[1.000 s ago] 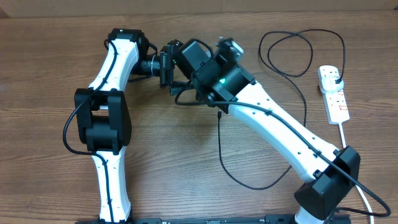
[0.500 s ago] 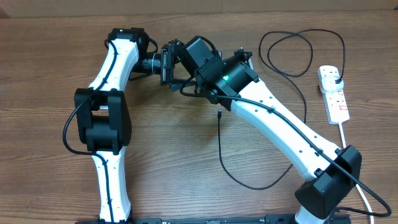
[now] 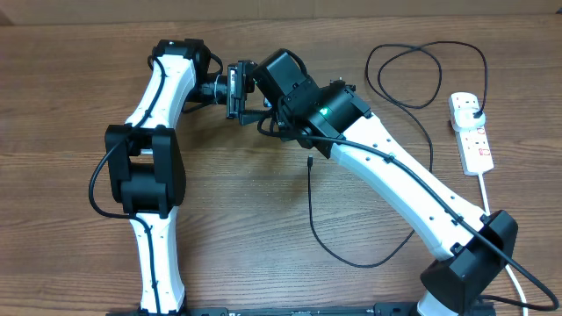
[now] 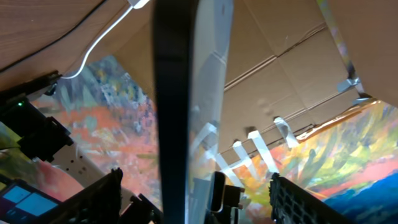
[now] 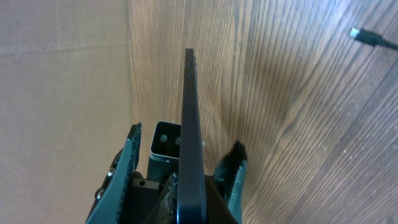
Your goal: Plug charger to phone and switch on socket
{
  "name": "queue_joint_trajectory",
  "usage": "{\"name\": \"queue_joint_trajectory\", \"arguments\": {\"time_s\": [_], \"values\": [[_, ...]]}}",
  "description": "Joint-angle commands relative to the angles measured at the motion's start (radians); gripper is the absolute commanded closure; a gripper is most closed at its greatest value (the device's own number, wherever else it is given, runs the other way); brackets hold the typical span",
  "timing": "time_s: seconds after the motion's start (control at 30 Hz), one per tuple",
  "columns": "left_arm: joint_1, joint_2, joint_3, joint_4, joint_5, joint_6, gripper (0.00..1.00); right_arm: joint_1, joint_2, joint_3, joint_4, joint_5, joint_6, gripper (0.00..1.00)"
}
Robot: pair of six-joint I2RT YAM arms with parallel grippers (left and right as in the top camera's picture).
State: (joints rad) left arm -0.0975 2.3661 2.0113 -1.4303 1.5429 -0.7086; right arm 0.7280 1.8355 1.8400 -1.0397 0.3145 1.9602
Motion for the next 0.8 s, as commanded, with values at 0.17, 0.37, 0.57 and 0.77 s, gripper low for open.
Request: {"name": "queue_joint_trajectory", "arguments": {"time_s": [0.17,0.37,0.57,0.77], "values": [[-0.002,0.000,0.023,-0.005,0.038,-0.025,0.28,0.003,-0.051,0.026,0.003,-0.028,0.059,0.96],[-0.002,0.000,0.023,-0.005,0.038,-0.025,0.42,0.003,-0.051,0.026,-0.004,-0.008,0.059,0.96],[-0.002,0.000,0.023,-0.005,0.039,-0.025,0.44,0.003,-0.051,0.026,-0.008,0.025,0.059,0.96],[-0.002,0.000,0.023,-0.006,0.039,-0.025,0.48,0.003,-0.051,0.026,-0.001,0.023,0.059,0.96]]}}
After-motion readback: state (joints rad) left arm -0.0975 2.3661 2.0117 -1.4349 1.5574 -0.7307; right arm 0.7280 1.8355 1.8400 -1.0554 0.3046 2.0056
